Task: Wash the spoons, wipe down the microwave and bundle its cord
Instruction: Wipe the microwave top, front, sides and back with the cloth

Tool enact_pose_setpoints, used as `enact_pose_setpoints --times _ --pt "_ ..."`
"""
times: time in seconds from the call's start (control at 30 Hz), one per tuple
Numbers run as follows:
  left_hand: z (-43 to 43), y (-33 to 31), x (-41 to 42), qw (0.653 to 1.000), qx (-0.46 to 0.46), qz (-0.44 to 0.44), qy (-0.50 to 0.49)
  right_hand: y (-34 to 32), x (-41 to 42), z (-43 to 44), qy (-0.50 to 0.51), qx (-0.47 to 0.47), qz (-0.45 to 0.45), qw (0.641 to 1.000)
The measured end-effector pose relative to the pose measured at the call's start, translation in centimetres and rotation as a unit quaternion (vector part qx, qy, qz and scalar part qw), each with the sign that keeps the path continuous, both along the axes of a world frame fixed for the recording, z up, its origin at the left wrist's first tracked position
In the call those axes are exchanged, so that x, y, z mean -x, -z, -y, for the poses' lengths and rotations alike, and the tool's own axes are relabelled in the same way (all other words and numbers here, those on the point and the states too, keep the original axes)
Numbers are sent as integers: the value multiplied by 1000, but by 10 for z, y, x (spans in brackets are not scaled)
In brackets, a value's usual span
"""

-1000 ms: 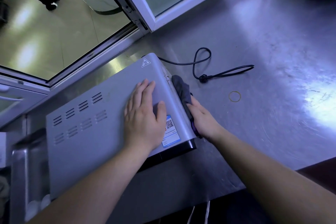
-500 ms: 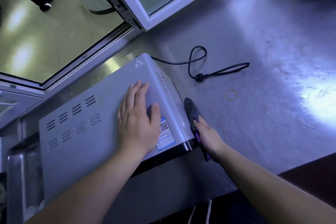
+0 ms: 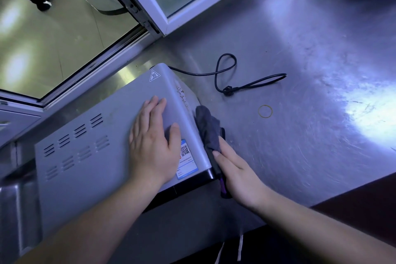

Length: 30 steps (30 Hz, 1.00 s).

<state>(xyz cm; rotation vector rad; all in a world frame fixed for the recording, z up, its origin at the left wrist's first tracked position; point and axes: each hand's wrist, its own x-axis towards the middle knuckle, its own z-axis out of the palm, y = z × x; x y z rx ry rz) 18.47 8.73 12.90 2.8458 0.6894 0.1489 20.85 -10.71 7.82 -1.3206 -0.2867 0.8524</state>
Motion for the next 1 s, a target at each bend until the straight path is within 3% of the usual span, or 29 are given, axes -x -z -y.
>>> enact_pose_setpoints --times 0.17,0.33,0.67,1.0 --pt "1 0 1 1000 -10 2 -1 -2 -43 -38 -6 -11 89 996" --pt "0 0 0 1000 -13 3 3 -2 -89 -84 5 -2 111 994" --pt "-1 0 0 1000 -9 -1 7 32 -112 -101 -15 66 5 998" --pt "0 -1 0 1000 -10 0 7 62 -59 -52 6 122 -111 986"
